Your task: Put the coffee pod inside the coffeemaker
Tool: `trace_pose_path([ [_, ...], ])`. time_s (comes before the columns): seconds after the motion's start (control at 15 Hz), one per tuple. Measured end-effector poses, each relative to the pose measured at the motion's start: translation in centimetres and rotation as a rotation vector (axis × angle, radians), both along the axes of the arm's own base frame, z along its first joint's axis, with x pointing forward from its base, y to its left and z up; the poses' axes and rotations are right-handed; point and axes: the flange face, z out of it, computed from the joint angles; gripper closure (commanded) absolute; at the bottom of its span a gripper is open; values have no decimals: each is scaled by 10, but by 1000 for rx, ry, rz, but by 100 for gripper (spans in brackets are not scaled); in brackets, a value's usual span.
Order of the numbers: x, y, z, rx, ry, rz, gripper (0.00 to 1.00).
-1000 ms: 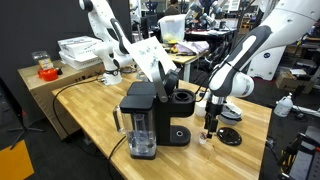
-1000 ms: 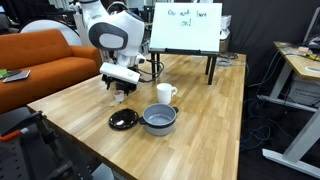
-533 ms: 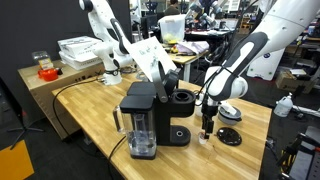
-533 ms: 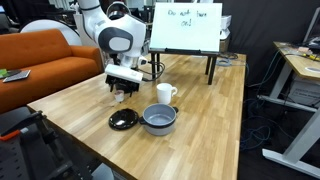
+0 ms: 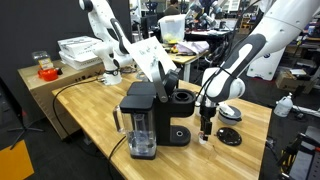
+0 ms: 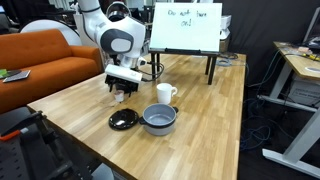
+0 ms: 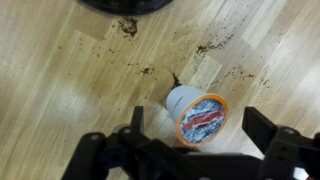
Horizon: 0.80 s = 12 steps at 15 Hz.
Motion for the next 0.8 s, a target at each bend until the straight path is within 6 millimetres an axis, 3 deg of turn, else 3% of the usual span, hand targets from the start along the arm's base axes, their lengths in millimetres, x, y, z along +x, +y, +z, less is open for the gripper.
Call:
trace_pose_path([
  [0.33,-4,18,0,25,6,21,0],
  [0.8,-3,5,-2,23,17,0,0],
])
